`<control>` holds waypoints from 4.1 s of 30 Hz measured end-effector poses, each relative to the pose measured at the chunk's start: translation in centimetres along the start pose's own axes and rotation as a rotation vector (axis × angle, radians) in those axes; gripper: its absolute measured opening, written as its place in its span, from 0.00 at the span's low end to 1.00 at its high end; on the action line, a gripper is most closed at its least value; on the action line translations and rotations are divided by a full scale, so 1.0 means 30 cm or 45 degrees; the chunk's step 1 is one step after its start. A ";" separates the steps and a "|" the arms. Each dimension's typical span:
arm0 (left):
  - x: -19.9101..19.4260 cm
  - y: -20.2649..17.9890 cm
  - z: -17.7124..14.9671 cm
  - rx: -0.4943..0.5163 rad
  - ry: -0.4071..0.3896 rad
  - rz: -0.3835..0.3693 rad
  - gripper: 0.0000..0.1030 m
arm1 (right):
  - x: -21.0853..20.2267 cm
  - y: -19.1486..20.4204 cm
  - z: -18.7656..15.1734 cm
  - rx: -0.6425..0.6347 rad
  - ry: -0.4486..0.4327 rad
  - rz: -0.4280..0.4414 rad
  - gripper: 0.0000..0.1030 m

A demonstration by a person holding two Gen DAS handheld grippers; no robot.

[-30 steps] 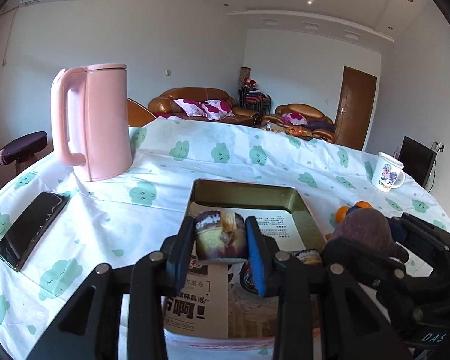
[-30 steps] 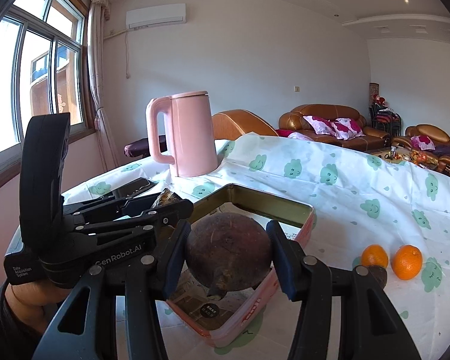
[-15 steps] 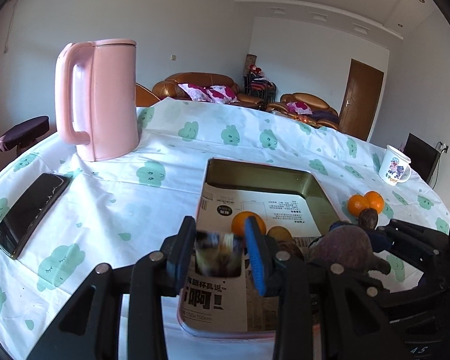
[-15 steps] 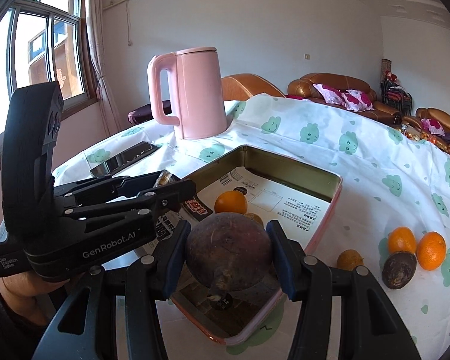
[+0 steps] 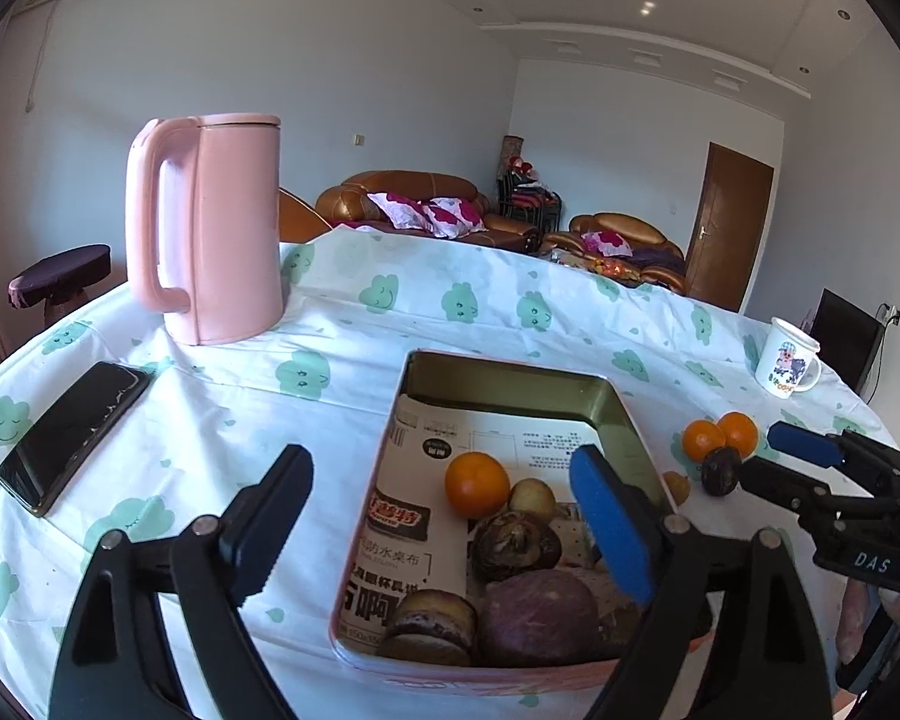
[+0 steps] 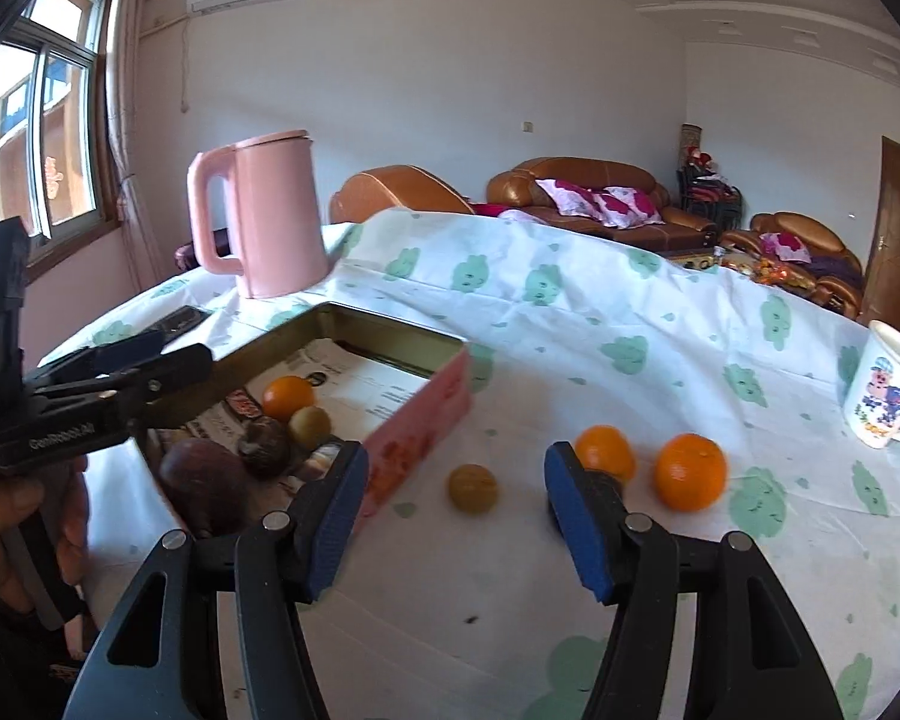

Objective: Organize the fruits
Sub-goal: 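Grasp the small yellow-green round fruit with the right tool, then grasp the dark round plum with the left tool, then lift the plum and yellow-green fruit and carry both over the tin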

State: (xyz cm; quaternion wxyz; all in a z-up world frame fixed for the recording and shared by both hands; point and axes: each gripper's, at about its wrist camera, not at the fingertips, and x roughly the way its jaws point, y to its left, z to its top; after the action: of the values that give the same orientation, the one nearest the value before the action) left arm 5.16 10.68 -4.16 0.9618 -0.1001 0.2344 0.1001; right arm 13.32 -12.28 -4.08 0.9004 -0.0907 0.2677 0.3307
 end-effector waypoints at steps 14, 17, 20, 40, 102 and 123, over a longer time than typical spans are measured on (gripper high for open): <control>0.006 -0.035 0.020 0.028 -0.006 0.014 0.91 | 0.230 0.078 0.014 -0.171 0.293 -0.063 0.37; 0.005 -0.047 0.025 0.040 -0.011 0.007 0.91 | 0.251 0.057 0.010 -0.120 0.337 -0.014 0.26; 0.003 -0.069 0.030 0.055 -0.016 -0.002 0.91 | 0.226 0.051 0.014 -0.099 0.301 -0.010 0.25; 0.155 -0.578 -0.001 0.356 0.128 -0.271 0.90 | -0.035 -0.399 -0.064 0.309 0.067 -0.287 0.25; 0.096 -0.629 -0.006 0.325 -0.101 -0.339 0.38 | -0.220 -0.319 -0.082 0.171 -0.322 -0.172 0.25; 0.050 -0.607 -0.015 0.309 -0.169 -0.326 0.38 | -0.241 -0.282 -0.086 0.140 -0.349 -0.210 0.25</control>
State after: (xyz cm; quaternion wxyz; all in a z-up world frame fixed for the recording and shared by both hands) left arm 10.63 -6.69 -2.59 0.9850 -0.0057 0.1662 -0.0457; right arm 13.06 -23.57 -2.44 0.9561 -0.0169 0.1520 0.2498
